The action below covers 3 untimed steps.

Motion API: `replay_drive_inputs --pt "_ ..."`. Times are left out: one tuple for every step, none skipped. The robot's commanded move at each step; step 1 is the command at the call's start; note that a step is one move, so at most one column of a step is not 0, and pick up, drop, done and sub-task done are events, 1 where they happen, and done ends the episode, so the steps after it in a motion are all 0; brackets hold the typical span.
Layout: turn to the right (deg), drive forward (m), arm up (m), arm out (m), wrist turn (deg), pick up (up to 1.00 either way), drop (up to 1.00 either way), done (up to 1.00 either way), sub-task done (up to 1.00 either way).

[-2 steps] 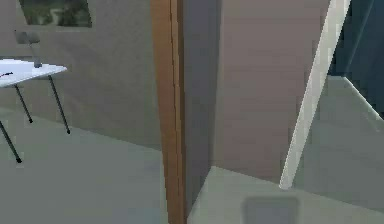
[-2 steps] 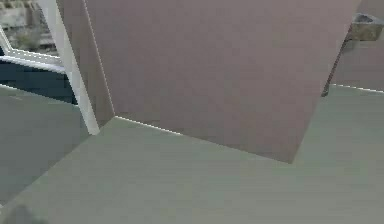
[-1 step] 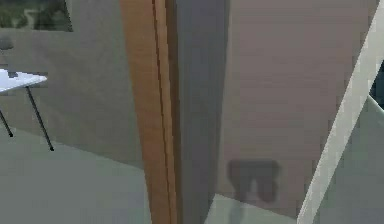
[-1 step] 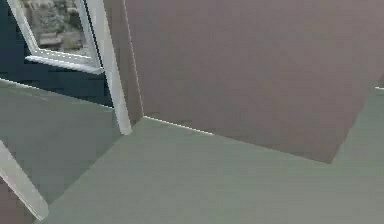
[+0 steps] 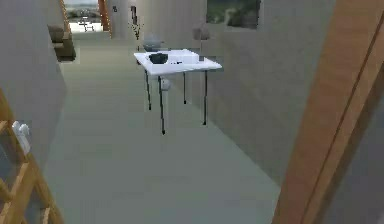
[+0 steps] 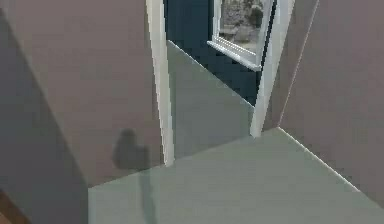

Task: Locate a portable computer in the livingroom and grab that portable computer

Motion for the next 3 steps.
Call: replay_drive_inputs --pt "-21.0 0.0 0.0 0.0 0.0 0.0 0.0 0.0 0.0" --pt "0.0 1.0 0.0 0.0 0.0 0.0 0.0 0.0 0.0" --pt "-3.0 0.0 0.0 0.0 0.0 0.0 0.0 0.0 0.0"
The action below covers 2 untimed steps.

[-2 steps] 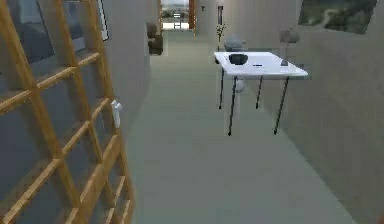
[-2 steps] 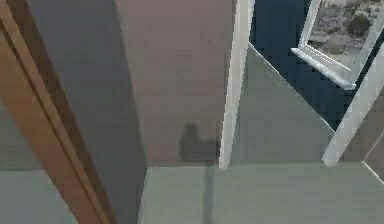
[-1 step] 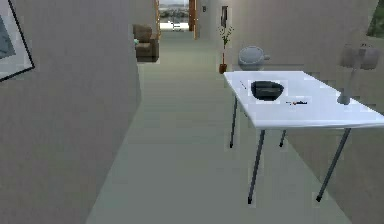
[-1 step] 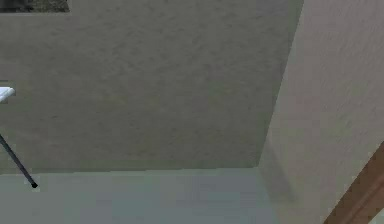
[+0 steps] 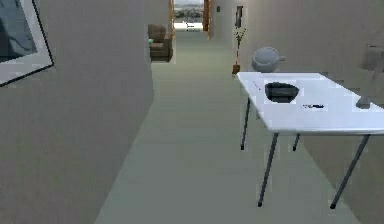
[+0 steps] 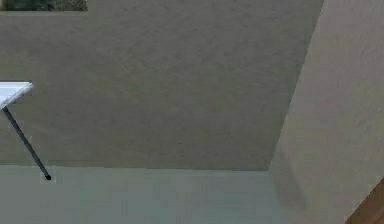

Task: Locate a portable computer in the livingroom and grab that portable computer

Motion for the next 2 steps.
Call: replay_drive_inputs --pt "0.0 0.5 0.0 0.0 0.0 0.0 0.0 0.0 0.0" --pt "-3.0 0.0 0.0 0.0 0.0 0.0 0.0 0.0 0.0"
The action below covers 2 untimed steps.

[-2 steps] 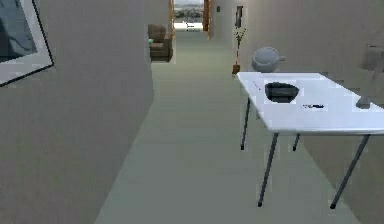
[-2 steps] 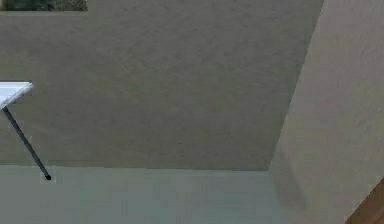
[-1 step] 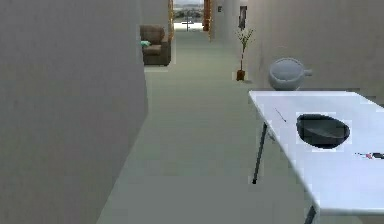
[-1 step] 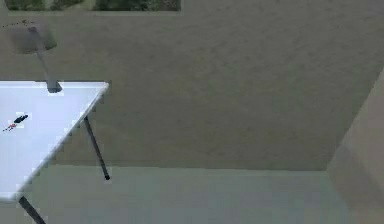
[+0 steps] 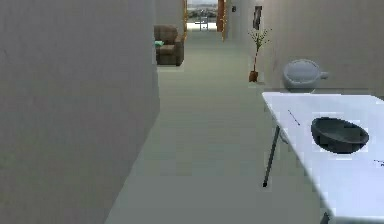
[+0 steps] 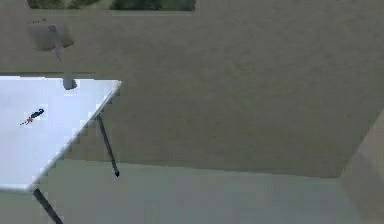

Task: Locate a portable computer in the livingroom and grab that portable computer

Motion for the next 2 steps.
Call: replay_drive_inputs --pt "0.0 1.0 0.0 0.0 0.0 0.0 0.0 0.0 0.0" --pt "-3.0 0.0 0.0 0.0 0.0 0.0 0.0 0.0 0.0"
